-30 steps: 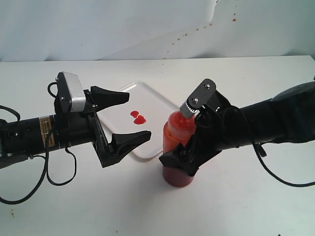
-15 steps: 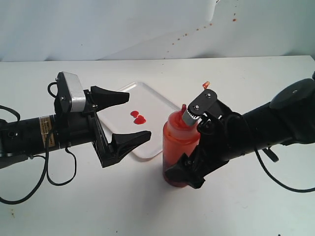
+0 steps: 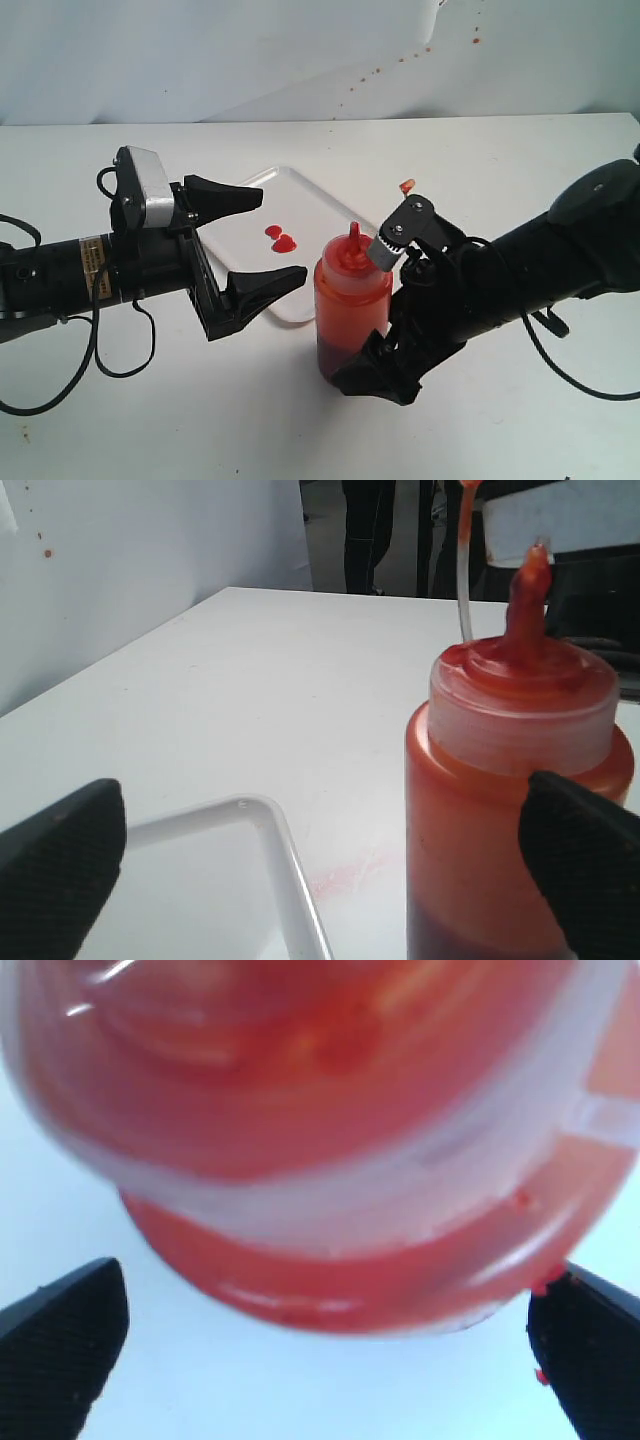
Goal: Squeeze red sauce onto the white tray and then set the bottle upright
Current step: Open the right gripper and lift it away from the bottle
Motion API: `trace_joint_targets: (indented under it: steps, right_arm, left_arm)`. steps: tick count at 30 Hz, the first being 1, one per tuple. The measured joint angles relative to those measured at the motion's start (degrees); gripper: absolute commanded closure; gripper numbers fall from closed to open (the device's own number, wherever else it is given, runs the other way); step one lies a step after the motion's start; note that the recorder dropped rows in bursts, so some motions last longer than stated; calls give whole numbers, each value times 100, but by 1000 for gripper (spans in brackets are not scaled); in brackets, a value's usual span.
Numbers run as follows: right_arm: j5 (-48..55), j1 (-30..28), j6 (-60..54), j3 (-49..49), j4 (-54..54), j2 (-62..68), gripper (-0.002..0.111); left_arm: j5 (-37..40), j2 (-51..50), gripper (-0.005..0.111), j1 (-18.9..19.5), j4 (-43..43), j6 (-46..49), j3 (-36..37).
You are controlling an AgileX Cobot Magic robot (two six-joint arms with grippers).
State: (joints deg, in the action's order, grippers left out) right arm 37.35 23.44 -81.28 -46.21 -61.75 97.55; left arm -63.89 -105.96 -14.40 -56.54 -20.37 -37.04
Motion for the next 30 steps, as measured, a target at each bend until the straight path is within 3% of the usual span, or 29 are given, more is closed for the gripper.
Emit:
trace_joint_targets:
  steps: [20, 30]
  right_arm:
    - [509, 0, 893, 0, 894, -70, 3]
    - [596, 0, 1981, 0, 1702, -999, 3]
  left_arm:
    - [0, 0, 2, 0, 0, 0, 0]
    - [0, 0, 2, 0, 0, 0, 0]
